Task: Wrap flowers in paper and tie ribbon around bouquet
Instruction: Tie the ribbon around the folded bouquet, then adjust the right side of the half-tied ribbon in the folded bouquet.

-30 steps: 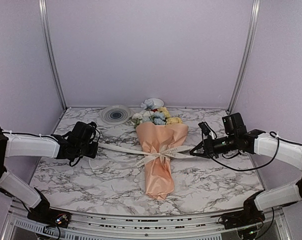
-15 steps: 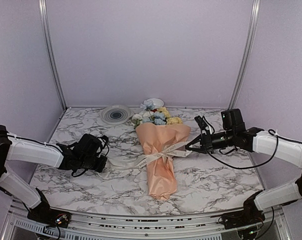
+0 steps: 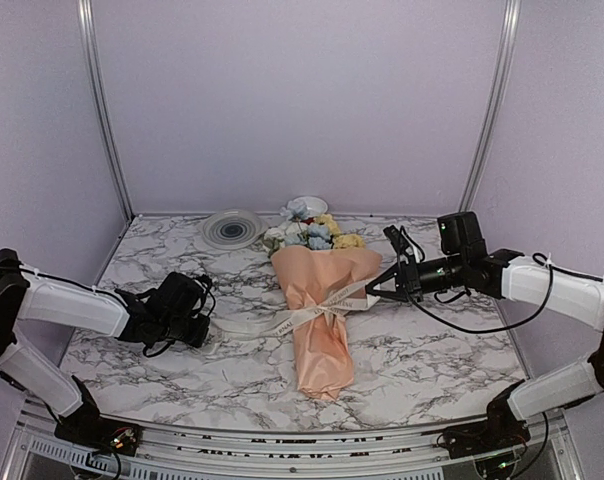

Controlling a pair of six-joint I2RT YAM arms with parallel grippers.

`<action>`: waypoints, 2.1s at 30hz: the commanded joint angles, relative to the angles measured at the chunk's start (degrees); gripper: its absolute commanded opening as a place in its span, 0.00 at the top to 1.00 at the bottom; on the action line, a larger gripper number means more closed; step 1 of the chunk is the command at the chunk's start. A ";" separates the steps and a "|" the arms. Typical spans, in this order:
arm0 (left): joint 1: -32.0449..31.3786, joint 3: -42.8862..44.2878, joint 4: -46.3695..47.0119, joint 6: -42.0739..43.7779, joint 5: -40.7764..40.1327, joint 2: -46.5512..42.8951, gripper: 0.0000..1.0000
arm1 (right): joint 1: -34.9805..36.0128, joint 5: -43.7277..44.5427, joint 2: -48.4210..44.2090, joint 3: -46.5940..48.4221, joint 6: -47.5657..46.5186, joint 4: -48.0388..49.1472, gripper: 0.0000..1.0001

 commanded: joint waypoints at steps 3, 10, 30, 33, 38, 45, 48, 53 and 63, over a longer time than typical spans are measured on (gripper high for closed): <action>0.84 2.97 -0.31 -1.30 -2.22 -0.18 0.47 | 0.53 -0.49 0.56 2.74 0.01 0.45 1.00; -7.56 -0.85 22.94 12.62 -4.58 -14.48 0.48 | 0.93 -1.30 1.82 2.19 4.88 7.94 1.00; -22.36 30.71 39.69 26.86 15.36 25.15 0.41 | 1.74 -1.37 3.04 1.56 9.92 16.41 1.00; -22.39 32.98 39.92 27.27 13.97 27.71 0.46 | 1.71 -1.46 2.84 1.39 9.73 16.24 1.00; -22.37 34.89 39.97 26.86 10.55 30.10 0.63 | 1.73 -1.70 2.60 1.29 9.54 16.26 1.00; -22.43 34.59 39.88 24.36 15.18 28.17 1.00 | 1.76 -2.01 2.50 1.49 8.58 15.54 0.99; -22.36 31.92 40.02 22.23 22.52 22.92 1.00 | 1.56 -0.06 2.33 2.41 5.21 12.31 0.78; -21.18 30.06 40.90 16.97 25.89 18.10 1.00 | -0.23 0.18 1.57 2.86 0.25 11.92 0.51; -16.21 29.28 46.63 4.27 28.54 18.54 1.00 | 3.51 6.49 -5.44 -6.45 -4.59 24.40 0.45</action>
